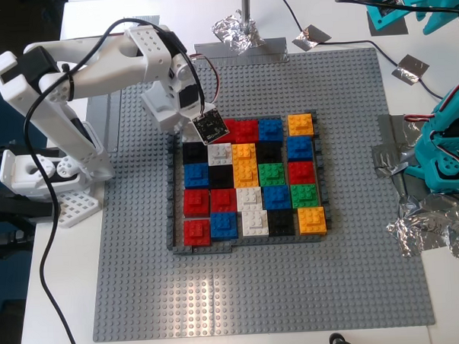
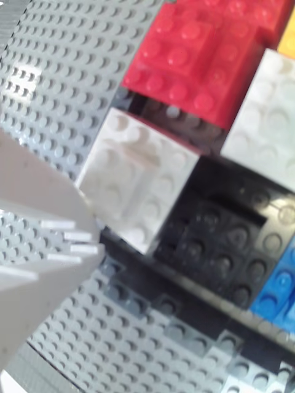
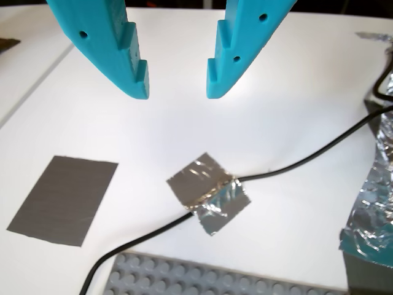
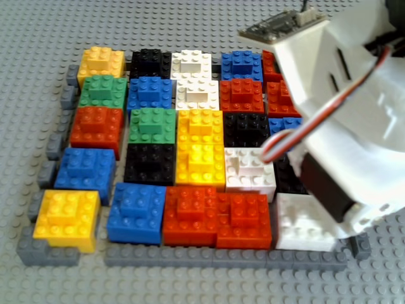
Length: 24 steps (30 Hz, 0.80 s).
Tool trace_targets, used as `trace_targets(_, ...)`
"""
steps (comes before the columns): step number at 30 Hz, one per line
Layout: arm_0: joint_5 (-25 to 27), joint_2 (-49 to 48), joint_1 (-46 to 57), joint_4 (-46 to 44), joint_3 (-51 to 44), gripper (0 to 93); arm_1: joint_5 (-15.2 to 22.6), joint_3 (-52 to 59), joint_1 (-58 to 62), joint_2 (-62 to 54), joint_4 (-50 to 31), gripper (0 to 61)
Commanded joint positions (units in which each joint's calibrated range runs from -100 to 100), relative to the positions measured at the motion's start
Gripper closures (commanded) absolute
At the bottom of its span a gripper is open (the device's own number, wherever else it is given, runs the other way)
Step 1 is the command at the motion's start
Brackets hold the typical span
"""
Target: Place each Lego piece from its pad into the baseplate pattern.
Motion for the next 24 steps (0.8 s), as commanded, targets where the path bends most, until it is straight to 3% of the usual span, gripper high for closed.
trace_targets(1, 0.2, -1.8, 0.0, 0.0, -0.8, 81.5, -0.5, -6.4, 2.6, -2.0, -2.1, 61.2)
trace_targets(24, 0.2, -1.8, 0.4, 0.0, -0.8, 81.5, 3.9, -9.7, 4.5, -7.2, 1.9, 61.2)
